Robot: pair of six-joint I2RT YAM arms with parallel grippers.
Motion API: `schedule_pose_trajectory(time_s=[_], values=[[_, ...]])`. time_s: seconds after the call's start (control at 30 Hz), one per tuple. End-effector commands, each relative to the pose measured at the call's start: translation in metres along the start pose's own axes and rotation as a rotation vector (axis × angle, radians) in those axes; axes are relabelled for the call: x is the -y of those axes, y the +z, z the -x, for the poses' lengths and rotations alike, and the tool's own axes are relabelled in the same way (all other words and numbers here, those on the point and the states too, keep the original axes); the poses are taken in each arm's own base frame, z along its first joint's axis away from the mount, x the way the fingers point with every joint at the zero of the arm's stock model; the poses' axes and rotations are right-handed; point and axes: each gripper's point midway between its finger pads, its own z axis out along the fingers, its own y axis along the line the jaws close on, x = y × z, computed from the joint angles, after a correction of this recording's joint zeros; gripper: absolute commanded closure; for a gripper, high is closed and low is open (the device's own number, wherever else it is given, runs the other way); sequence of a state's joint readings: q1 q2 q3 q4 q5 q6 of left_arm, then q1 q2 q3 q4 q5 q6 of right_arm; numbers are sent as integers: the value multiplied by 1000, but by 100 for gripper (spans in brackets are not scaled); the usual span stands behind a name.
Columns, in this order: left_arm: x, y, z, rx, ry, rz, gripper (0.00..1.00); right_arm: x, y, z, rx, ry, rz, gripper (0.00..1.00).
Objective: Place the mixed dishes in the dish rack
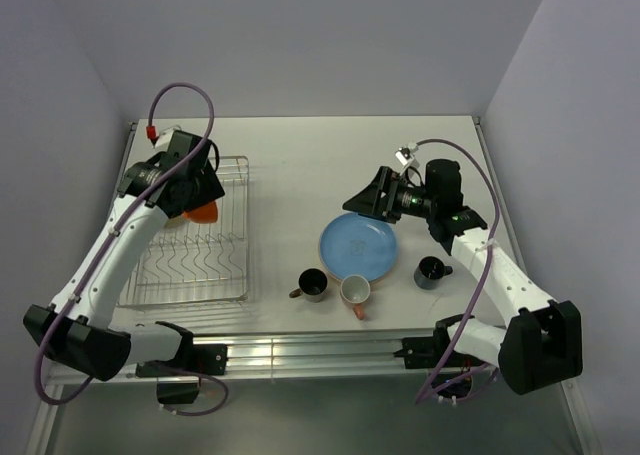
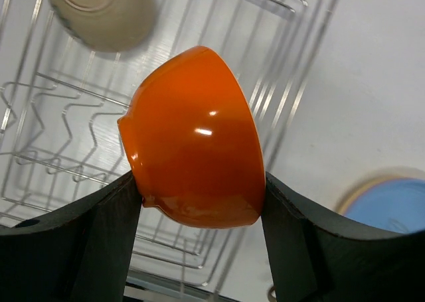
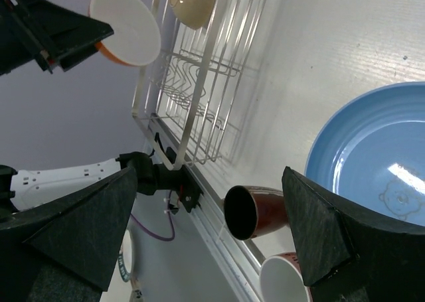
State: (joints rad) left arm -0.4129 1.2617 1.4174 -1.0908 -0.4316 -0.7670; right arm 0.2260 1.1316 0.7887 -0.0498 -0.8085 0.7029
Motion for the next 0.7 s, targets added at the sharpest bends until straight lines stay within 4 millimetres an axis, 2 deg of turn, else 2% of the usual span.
schedule_pose_trajectory(time_s=[0.0,0.17,0.4,0.67], values=[[-19,4,26,57,36,63,100,0,-4,1,17,-43,5,3],[-31,34,38,32,54,150,100,4,-2,-3,9,-37,9,3],[-22,75,50,-11,100,192,100,12,2,-4,4,-45,-9,3],[-20,113,42,-78,155,255,100,19,1,0,13,-60,-55,4]])
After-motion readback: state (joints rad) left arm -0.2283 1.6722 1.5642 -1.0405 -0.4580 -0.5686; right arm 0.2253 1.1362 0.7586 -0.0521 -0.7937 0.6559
